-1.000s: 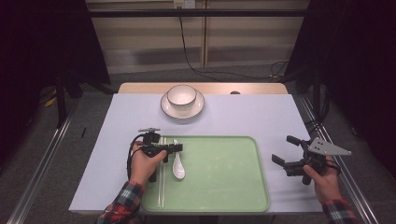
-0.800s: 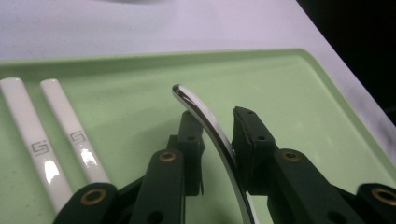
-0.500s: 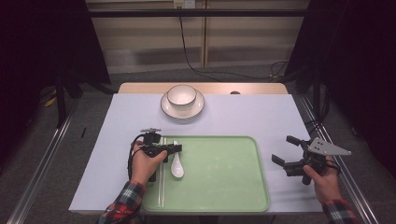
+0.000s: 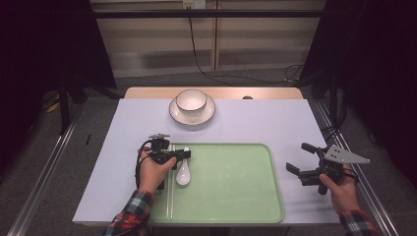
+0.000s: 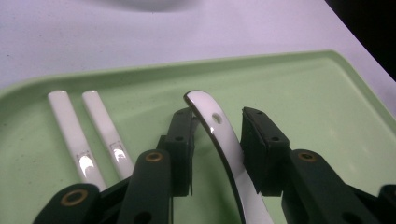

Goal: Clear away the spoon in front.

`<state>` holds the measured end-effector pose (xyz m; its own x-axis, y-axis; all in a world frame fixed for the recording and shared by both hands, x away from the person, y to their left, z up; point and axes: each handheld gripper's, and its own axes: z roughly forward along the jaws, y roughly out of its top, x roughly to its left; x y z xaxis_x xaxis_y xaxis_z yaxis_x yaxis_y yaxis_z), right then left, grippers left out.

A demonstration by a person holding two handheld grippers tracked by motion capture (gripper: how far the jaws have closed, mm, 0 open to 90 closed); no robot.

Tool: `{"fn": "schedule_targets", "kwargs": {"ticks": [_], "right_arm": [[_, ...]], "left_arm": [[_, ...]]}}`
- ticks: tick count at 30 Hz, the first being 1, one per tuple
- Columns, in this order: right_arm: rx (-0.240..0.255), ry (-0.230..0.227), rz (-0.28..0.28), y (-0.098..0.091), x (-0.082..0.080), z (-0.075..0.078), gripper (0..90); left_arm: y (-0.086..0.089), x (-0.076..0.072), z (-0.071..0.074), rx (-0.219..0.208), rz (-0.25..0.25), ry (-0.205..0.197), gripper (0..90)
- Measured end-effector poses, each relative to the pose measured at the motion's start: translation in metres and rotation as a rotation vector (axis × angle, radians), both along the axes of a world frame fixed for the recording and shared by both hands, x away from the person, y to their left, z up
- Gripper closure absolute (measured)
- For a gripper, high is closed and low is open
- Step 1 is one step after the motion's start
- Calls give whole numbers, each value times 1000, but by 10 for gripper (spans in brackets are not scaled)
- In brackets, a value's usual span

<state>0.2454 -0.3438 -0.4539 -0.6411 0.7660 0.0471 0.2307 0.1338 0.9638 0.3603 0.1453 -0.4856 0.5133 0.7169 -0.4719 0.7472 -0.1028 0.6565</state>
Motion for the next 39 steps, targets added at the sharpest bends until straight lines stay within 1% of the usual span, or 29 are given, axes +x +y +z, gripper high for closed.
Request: {"fn": "schedule_targets", "kwargs": {"ticks": [1,2,4,5,6,7,9,11,13,14,17,18,19,20,21,22,24,25,27,28,29,30,31,32,34,35,36,38,39], "right_arm": [[-2,0,2,0,0,0,6],[-3,-2,2,0,0,0,6],[-1,-1,1,0,0,0,6],[0,-1,0,0,0,0,6],[0,-1,0,0,0,0,6],[-1,-1,1,0,0,0,6],[-1,-1,1,0,0,0,6],[-1,-1,0,0,0,0,6],[-3,3,9,-1,0,0,6],[-2,3,8,-1,0,0,6],[-3,3,9,-1,0,0,6],[-3,3,8,-1,0,0,6],[4,1,9,-1,0,0,6],[3,-4,-1,0,0,0,6],[3,-5,-2,0,0,1,6],[3,-6,-2,-1,0,1,6],[3,-6,-4,0,0,1,6],[5,-5,-5,0,0,1,6],[-1,-7,-3,0,-1,1,6],[0,-7,-4,0,-1,1,6],[0,-6,-4,0,-1,1,6],[0,-6,-4,0,-1,1,6],[1,-5,-5,0,-1,1,6],[1,-6,-5,0,-1,1,6],[1,-6,-5,0,-1,1,6],[1,-6,-5,0,-1,1,6],[-1,-6,-5,0,-1,1,6],[1,-6,-5,-1,-1,1,6],[4,-4,-6,-1,-1,1,6]], "left_arm": [[0,0,0,5,-2,-3,635],[0,0,0,-4,5,-4,623],[-1,0,1,0,12,-12,598],[-1,0,1,9,16,-19,577],[0,1,2,9,7,-18,566],[-1,1,2,3,9,-20,553],[-1,1,3,3,10,-24,559],[-3,2,4,-2,13,-27,539],[-3,3,6,6,12,-39,501],[-4,3,7,-2,11,-42,488],[-4,5,11,1,18,-58,432],[-4,6,12,-10,19,-58,413],[-4,7,13,-8,21,-70,396],[-4,7,15,-3,22,-75,381],[-3,8,17,-10,22,-82,365],[-3,8,19,-7,27,-92,352],[-3,10,23,-13,33,-97,316],[-3,11,25,-23,38,-96,310],[-2,13,27,-21,38,-107,311],[-2,14,28,-27,47,-107,306],[-2,14,29,-29,49,-107,296],[-2,16,31,-21,51,-112,290],[-2,16,32,-29,53,-107,289],[-3,18,33,-30,57,-112,289],[-3,20,36,-28,56,-125,254],[-4,21,38,-29,72,-124,225],[-4,23,40,-27,71,-124,204],[-4,25,43,-27,71,-131,208],[-4,27,45,-21,73,-140,208]]}}
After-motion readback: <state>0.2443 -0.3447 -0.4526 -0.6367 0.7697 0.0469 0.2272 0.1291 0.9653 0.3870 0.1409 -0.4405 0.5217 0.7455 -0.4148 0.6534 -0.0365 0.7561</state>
